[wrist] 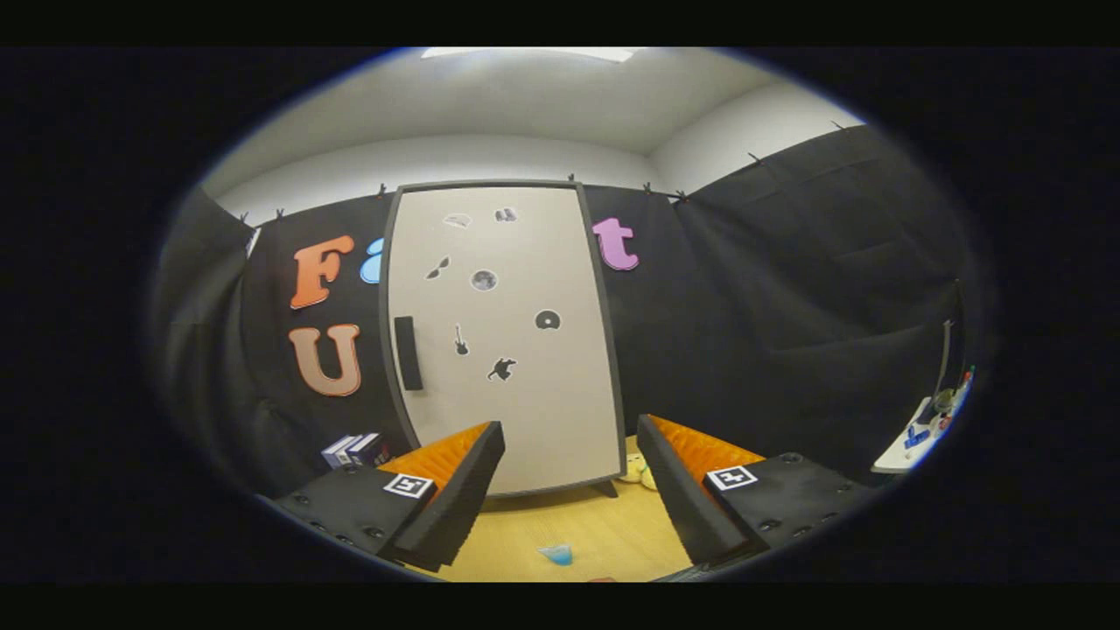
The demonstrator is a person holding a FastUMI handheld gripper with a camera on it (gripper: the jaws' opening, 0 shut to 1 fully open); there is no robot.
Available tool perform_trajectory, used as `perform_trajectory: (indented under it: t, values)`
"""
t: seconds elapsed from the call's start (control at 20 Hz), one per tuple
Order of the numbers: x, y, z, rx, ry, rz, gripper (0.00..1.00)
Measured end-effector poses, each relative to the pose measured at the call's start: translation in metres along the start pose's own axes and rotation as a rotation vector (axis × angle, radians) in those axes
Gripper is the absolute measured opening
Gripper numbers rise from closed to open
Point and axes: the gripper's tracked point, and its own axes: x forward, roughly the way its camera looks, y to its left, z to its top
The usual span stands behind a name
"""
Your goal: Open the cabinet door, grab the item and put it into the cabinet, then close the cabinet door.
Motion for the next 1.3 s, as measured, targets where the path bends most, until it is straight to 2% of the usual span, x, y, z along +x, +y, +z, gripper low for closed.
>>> perform_trajectory:
  t: [0.2, 0.7, 0.9, 1.1, 1.3]
  values:
    - [0.007, 0.01, -0.034, -0.057, 0.033, 0.026, 0.98]
    - [0.021, 0.03, -0.147, -0.054, 0.208, 0.086, 0.98]
    - [0.03, 0.043, -0.16, -0.055, 0.24, 0.104, 0.98]
    - [0.048, 0.068, -0.15, -0.044, 0.231, 0.147, 0.98]
    - [0.051, 0.075, -0.15, -0.053, 0.236, 0.155, 0.98]
